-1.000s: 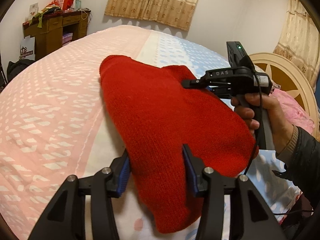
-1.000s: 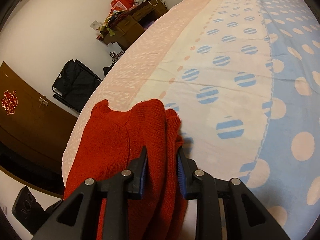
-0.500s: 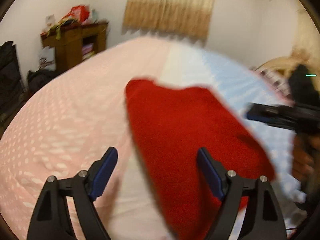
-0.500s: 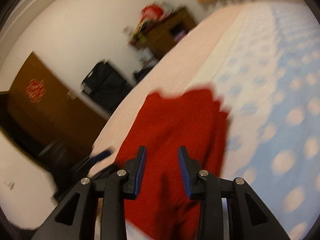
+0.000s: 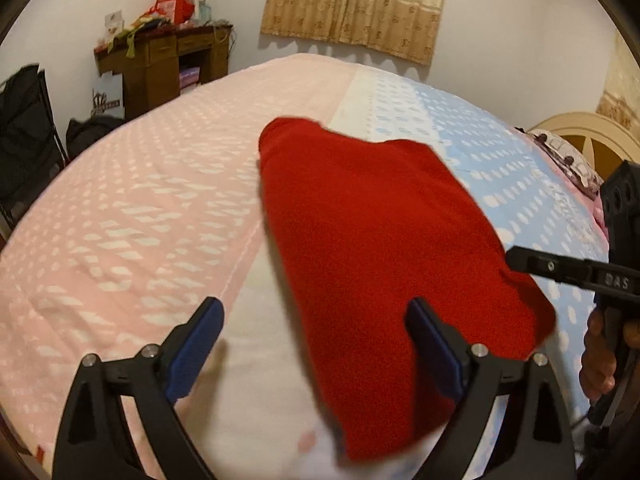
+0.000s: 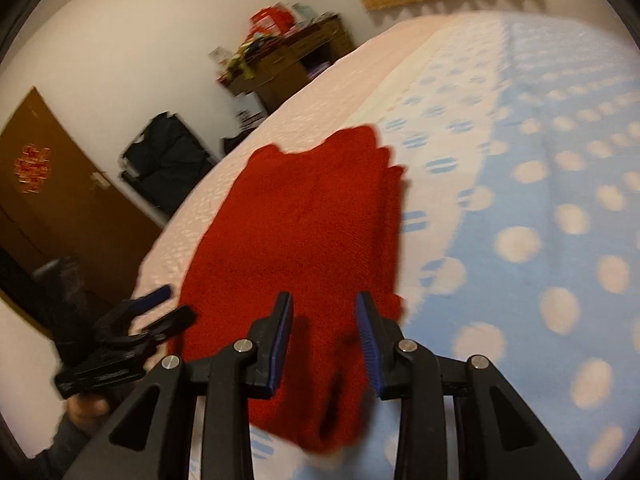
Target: Fold small clothes
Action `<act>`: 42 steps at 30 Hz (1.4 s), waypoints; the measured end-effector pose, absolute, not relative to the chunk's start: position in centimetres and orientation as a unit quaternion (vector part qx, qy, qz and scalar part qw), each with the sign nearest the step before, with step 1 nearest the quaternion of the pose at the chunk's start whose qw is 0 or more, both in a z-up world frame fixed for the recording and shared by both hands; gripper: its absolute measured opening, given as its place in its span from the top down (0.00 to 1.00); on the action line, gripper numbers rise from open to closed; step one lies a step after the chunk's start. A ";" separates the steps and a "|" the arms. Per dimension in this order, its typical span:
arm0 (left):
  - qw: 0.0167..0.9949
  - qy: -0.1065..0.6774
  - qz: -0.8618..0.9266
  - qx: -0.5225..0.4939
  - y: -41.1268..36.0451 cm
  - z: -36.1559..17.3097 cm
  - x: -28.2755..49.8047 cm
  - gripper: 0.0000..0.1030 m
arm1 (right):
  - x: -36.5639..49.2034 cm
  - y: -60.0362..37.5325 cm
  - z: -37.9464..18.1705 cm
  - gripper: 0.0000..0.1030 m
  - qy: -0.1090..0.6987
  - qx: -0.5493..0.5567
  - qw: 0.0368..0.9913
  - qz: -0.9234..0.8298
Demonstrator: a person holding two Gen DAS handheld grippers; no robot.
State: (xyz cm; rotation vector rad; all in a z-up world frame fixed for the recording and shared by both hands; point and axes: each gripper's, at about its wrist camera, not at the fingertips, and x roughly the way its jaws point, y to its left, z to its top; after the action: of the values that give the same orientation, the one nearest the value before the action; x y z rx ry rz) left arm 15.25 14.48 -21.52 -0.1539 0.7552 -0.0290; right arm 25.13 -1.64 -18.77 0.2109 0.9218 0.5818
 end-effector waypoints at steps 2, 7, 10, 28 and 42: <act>0.934 0.353 -0.005 -0.050 13.8 -20.3 13.8 0.08 | 23.9 -2.1 -17.8 0.67 0.421 0.092 0.863 0.264; 0.950 0.312 0.007 -0.026 13.4 -17.8 10.5 0.05 | 20.3 -2.8 -14.4 0.59 0.370 0.065 0.897 0.231; 0.957 0.285 0.002 -0.047 13.6 -16.3 8.7 0.03 | 17.6 -2.7 -12.1 0.46 0.332 0.039 0.919 0.210; 0.973 0.228 -0.009 -0.044 12.3 -13.1 5.1 0.01 | 10.0 -2.0 -6.7 0.45 0.247 -0.035 0.948 0.197; 0.973 0.229 -0.009 -0.032 11.3 -13.2 4.7 0.01 | 9.6 -2.4 -6.9 0.45 0.249 -0.030 0.949 0.193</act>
State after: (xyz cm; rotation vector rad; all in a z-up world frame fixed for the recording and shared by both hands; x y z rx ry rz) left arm 4.69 11.31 -13.16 -0.0654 0.4626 -0.0175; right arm 9.64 -2.45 -6.87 -0.0614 0.5072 0.3930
